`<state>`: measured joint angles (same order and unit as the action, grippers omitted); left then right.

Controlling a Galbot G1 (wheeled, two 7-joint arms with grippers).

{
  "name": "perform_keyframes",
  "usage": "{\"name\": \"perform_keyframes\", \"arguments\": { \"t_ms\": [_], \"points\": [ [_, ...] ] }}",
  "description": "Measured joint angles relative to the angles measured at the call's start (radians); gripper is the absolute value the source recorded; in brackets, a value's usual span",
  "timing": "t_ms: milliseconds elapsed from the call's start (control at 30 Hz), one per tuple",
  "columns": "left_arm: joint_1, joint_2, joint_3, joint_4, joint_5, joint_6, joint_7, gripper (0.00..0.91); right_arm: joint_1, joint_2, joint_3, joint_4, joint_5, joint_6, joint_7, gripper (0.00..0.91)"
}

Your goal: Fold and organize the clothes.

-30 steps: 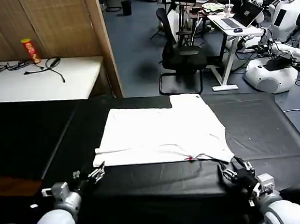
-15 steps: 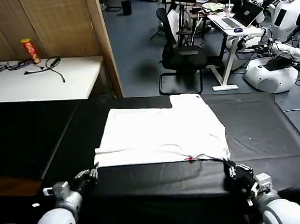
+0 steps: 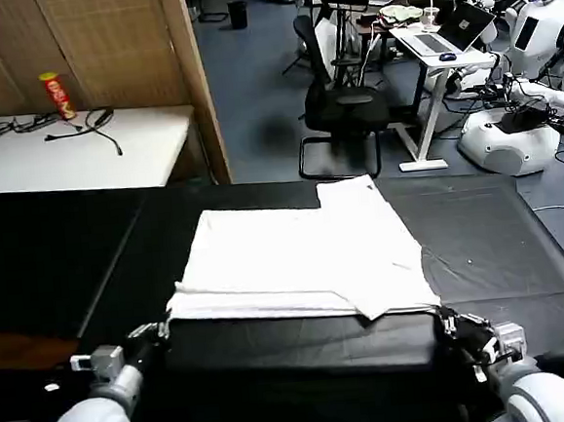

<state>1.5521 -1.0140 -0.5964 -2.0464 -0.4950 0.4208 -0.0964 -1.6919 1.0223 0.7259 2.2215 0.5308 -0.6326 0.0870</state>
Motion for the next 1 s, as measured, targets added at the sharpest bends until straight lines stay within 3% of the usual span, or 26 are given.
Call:
{"name": "perform_keyframes", "arguments": {
  "t_ms": [433, 467, 500, 667, 1000],
  "points": [
    [0.235, 0.026, -0.061, -0.132, 0.043, 0.022, 0.007, 0.0, -0.137, 0.033, 0.018, 0.111, -0.02, -0.064, 0.014, 0.0],
    [0.247, 0.026, -0.067, -0.14, 0.043, 0.027, 0.005, 0.341, -0.145, 0.034, 0.02, 0.119, -0.02, -0.079, 0.014, 0.01],
    [0.256, 0.026, -0.072, -0.145, 0.043, 0.032, 0.001, 0.878, -0.152, 0.034, 0.022, 0.127, -0.02, -0.089, 0.014, 0.878],
    [0.285, 0.021, -0.095, -0.174, 0.043, 0.046, -0.004, 0.878, -0.184, 0.036, 0.037, 0.173, -0.018, -0.104, 0.019, 0.878],
    [0.286, 0.01, -0.124, -0.241, 0.023, 0.104, -0.049, 0.878, -0.124, 0.015, 0.074, 0.209, 0.083, -0.085, 0.014, 0.878]
  ]
}}
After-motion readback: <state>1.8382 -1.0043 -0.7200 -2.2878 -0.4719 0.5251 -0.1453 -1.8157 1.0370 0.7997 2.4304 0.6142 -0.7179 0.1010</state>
